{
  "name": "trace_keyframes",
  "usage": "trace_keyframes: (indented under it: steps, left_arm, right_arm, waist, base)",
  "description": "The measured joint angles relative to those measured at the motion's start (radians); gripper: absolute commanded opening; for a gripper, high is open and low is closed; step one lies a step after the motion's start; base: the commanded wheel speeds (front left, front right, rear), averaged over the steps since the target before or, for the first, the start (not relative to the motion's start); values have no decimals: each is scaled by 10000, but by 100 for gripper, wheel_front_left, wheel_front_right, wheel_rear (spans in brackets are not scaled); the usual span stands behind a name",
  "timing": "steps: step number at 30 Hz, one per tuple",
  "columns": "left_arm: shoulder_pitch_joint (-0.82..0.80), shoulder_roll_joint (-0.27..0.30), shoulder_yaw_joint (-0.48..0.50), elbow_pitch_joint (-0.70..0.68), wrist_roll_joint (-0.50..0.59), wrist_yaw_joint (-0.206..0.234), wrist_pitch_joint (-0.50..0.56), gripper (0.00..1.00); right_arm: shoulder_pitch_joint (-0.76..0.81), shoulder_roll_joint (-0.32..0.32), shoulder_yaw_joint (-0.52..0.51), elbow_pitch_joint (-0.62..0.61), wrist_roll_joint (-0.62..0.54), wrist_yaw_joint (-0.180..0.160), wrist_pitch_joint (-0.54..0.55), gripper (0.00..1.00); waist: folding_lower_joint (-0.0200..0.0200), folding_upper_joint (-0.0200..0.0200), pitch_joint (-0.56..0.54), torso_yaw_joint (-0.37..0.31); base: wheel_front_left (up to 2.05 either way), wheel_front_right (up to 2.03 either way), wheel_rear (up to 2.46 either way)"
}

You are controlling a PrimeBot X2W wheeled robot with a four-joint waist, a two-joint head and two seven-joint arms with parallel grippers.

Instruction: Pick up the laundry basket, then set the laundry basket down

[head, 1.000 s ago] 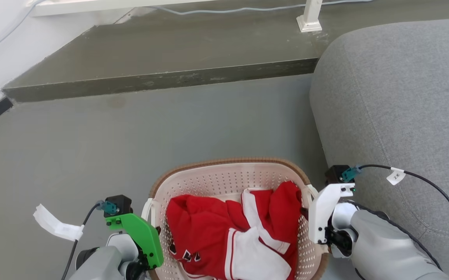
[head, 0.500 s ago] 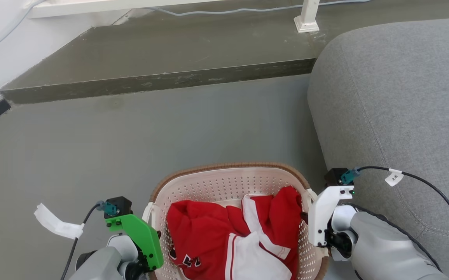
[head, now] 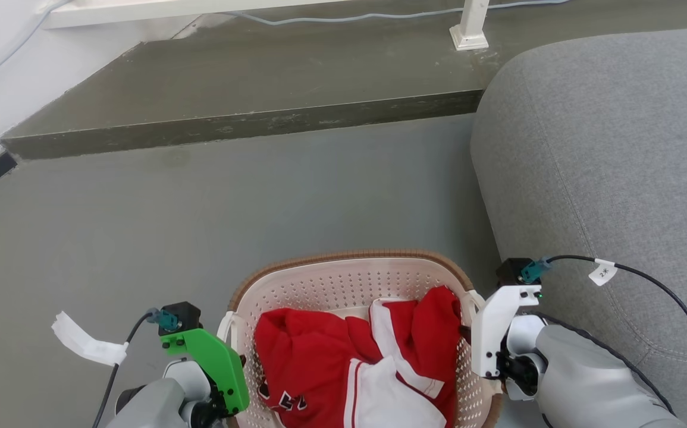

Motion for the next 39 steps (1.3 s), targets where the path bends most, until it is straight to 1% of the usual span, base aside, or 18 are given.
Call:
trace_keyframes:
  steps: [10, 18, 26, 39]
  left_arm:
    - [-12, 0, -38, 29, -86, 0, 15, 0]
    - [-281, 25, -42, -44, -88, 0, -161, 0]
    - [-752, 157, -25, -240, -82, 0, -698, 0]
    - [-1553, 378, 54, -514, -67, 0, -1522, 0]
  right_arm:
    - [0, -21, 117, -21, 138, -2, 6, 0]
    - [-179, -56, 151, -182, 146, -2, -153, 0]
    - [-637, -163, 127, -380, 222, -2, -639, 0]
    - [-1517, -219, 98, -621, 211, -2, -1595, 0]
  waist:
    - [0, 0, 58, 7]
    - [0, 0, 475, -15]
    - [0, 0, 1271, 19]
    - [0, 0, 2857, 46]
  base:
    - [0, 0, 0]
    - [0, 0, 0]
    - [0, 0, 0]
    - [0, 0, 0]
